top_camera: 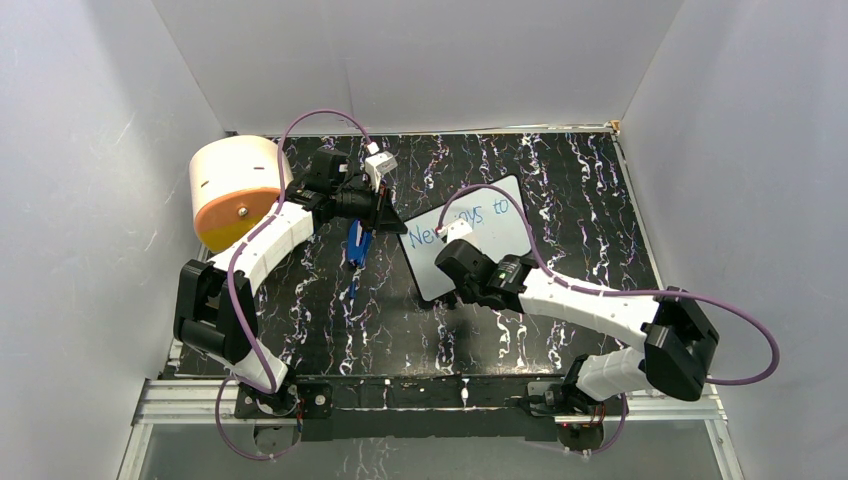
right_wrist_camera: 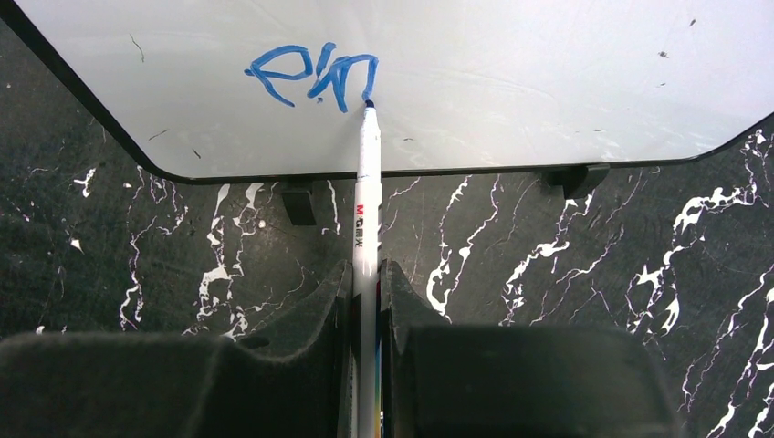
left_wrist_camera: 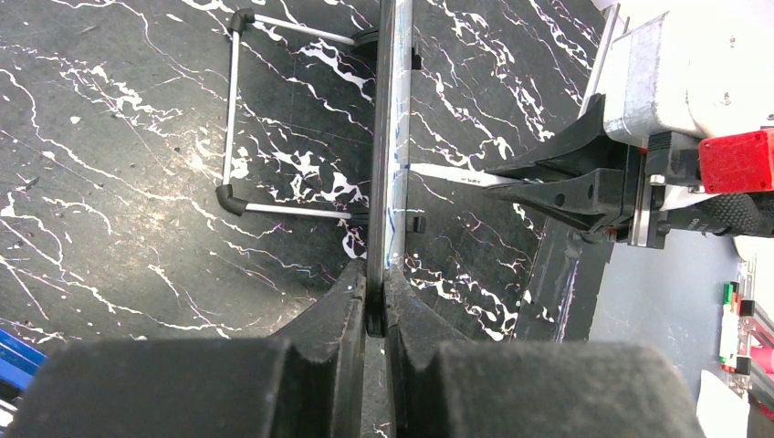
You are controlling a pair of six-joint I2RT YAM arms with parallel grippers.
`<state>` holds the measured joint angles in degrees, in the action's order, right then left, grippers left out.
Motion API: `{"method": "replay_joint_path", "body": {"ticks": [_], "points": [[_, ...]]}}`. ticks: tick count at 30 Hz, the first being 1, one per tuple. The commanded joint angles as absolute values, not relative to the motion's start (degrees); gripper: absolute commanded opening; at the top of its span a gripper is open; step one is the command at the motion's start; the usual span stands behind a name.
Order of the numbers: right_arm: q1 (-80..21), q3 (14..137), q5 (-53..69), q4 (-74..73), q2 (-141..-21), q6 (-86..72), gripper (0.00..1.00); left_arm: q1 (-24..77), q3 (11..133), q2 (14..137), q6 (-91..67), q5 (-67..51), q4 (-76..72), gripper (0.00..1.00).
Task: Write a sentence on the whiteboard
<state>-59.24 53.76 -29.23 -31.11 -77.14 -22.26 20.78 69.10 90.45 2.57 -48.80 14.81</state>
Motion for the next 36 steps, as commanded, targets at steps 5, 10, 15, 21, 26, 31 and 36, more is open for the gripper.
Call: {"method": "replay_joint_path", "body": {"ticks": [5,10,15,21,26,31,36], "points": [[-58.94,53.56,-31.55,-31.31,-71.78,-22.00,0.00,20.74,69.27,90.79,4.98,-46.76,16.34,0.00],[-58.57,52.93,-32.43,-30.67,-69.90,-20.67,0.00,20.74,69.26,90.88,5.01,-46.67,16.46,0.00],[-57.76,52.67,-31.48,-29.68,-69.40,-20.06,0.00,20.74,69.33,91.01,5.01,-46.76,16.59,0.00],[-57.44,52.08,-30.08,-27.53,-68.47,-19.12,0.00,20.74,69.40,90.96,5.01,-46.84,16.57,0.00],[-57.39,52.99,-30.53,-26.55,-69.19,-17.99,0.00,20.75,69.44,91.09,5.01,-46.93,16.69,0.00],[-57.06,54.53,-30.37,-26.67,-70.35,-16.97,0.00,20.74,69.42,90.75,5.10,-46.80,16.61,0.00],[-56.48,55.35,-30.34,-26.57,-71.46,-16.41,0.00,20.74,69.42,90.79,5.09,-46.91,16.61,0.00]]}}
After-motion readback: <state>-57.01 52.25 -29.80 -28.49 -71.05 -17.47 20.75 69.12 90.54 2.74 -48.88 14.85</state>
